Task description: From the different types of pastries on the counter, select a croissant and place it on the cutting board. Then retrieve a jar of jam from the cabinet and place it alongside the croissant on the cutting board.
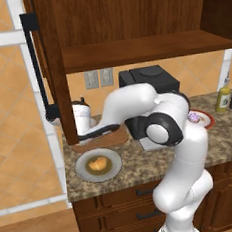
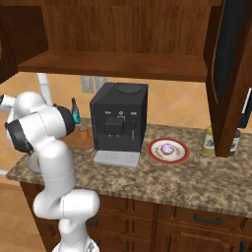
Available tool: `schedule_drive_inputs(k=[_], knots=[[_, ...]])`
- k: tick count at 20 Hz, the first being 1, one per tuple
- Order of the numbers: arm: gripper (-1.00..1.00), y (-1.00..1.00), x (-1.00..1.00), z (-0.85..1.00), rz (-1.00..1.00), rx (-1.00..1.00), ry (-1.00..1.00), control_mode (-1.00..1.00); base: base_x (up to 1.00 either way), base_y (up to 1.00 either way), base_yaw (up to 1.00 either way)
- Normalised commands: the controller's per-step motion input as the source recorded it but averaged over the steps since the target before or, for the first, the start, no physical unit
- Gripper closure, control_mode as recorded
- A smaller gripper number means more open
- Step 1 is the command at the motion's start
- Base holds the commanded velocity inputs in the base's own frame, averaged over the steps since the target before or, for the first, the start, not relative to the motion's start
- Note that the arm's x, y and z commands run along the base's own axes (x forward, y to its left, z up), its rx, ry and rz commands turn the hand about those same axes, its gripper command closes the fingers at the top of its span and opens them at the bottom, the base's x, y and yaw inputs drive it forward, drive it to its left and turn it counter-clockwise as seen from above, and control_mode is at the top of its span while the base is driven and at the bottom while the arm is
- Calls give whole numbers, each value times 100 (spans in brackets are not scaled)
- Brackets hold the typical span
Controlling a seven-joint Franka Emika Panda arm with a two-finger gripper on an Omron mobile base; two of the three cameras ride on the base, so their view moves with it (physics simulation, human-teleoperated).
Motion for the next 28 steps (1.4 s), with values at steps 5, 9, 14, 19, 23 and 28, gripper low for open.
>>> schedule_drive_inputs(k=[5, 9, 14, 19, 23, 28], knots=[[-100, -50, 4, -14, 0, 6, 19, -100, 0, 0, 0], [-100, -5, -1, -16, 0, 0, 40, -100, 0, 0, 0], [-100, 8, -1, 3, 0, 9, 46, -100, 0, 0, 0], [-100, 2, -13, -14, 0, 0, 2, -100, 0, 0, 0], [-100, 11, -62, -42, 0, 0, 0, -100, 0, 0, 0], [-100, 2, -86, -15, -1, 11, -6, -100, 0, 0, 0]])
